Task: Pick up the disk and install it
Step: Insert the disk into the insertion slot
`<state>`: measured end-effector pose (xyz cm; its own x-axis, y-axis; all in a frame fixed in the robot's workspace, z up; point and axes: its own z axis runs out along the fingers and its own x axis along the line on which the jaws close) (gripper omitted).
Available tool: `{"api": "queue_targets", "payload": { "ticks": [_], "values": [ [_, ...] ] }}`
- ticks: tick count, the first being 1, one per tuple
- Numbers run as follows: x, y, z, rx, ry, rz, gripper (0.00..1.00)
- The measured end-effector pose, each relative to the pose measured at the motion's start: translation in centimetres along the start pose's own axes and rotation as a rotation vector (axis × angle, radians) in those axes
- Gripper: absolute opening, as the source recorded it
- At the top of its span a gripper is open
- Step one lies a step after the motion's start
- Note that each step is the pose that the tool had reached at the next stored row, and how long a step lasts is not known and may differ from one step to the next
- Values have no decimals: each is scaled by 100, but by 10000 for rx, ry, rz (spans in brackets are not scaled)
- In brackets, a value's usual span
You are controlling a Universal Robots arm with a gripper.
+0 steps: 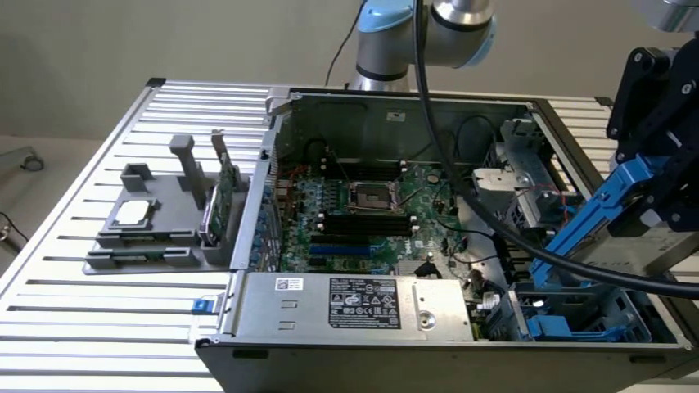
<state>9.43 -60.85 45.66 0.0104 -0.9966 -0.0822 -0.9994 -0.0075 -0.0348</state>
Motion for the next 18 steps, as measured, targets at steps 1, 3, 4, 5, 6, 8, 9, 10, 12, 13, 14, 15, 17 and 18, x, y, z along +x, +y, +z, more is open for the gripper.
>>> {"api": "queue_targets", "payload": {
  "ticks": [1, 3, 4, 5, 6, 8, 9, 10, 12, 13, 14, 15, 17, 18],
  "values": [
    [2, 0, 14, -3, 2, -1, 33],
    [5, 1, 42, -6, 14, -1, 33],
    [7, 1, 54, -7, 24, -2, 33],
    [8, 2, 66, -9, 40, -2, 33],
    [8, 2, 77, -9, 72, -3, 33],
    [11, 4, 102, -9, 140, -4, 33],
    [11, 4, 112, -10, 173, -5, 33],
    [12, 4, 122, -10, 209, -7, 33],
    [14, 4, 134, -13, 259, -9, 33],
    [14, 5, 137, -13, 267, -9, 33],
    [14, 5, 139, -14, 272, -9, 33],
    [14, 5, 140, -14, 277, -9, 33],
    [14, 5, 148, -14, 295, -9, 33],
    [15, 5, 154, -16, 307, -10, 33]
  ]
}}
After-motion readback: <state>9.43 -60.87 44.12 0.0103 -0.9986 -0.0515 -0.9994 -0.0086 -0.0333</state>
